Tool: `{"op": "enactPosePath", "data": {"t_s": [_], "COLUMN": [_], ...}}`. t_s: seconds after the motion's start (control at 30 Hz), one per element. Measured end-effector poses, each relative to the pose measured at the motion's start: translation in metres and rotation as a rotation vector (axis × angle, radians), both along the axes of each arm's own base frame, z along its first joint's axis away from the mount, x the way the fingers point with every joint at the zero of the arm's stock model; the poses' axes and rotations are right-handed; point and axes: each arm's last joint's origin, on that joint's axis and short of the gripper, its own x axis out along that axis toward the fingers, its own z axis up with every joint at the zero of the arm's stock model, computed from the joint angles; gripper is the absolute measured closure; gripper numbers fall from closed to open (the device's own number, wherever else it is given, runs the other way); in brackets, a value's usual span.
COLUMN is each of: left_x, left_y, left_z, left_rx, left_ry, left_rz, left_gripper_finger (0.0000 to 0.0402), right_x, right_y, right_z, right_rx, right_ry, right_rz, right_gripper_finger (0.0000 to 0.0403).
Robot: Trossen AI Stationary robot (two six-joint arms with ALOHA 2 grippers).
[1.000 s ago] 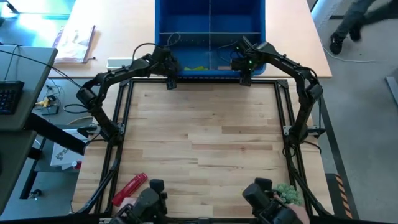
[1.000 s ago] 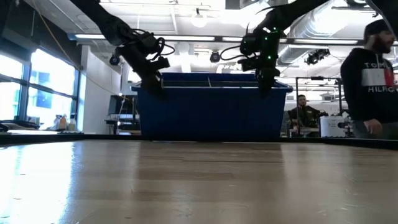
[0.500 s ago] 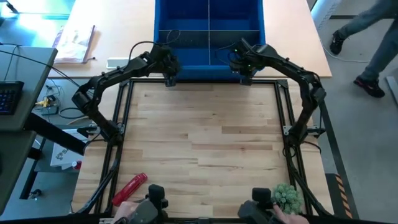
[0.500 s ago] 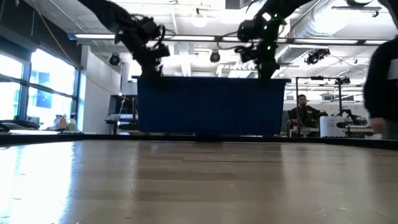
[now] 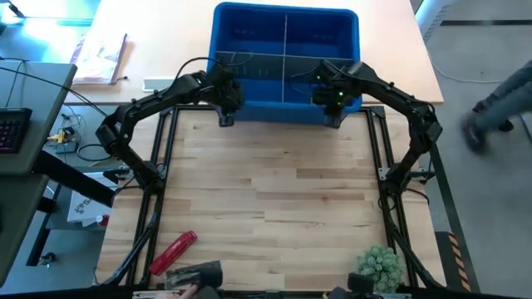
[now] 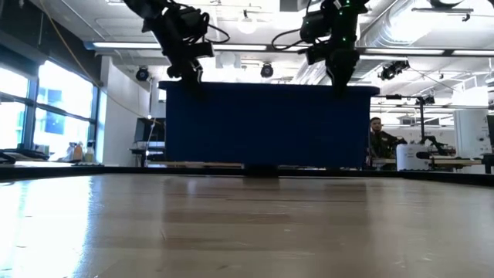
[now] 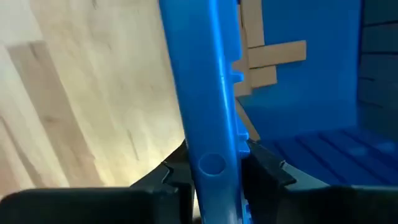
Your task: Sort blocks
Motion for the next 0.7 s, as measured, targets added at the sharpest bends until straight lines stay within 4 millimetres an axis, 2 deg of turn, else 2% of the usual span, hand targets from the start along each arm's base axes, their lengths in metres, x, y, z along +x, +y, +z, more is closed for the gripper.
{"op": "enactPosePath", "data": {"t_s": [0.3,0.5,0.7], "left_x": [0.003,0.0,-0.002], "left_y": [-0.014,-0.029,-0.051], "left_z": [-0.004,-0.004,0.003], "left_rx": [-0.017,-0.068,-0.089], "left_ry": [0.075,0.143,0.173], "left_rz": [0.06,0.144,0.128], "left_gripper_finger": [0.0325,0.0276,0.0228], "right_x": [0.009,0.014,0.018], "right_y": [0.018,0.032,0.046], "right_z": [0.0,-0.001,0.003], "right_rx": [0.031,0.063,0.062], "right_ry": [0.009,0.039,0.034], "right_rz": [-0.017,0.001,0.031], "right_gripper_finger": [0.0252,0.0222,0.0218]}}
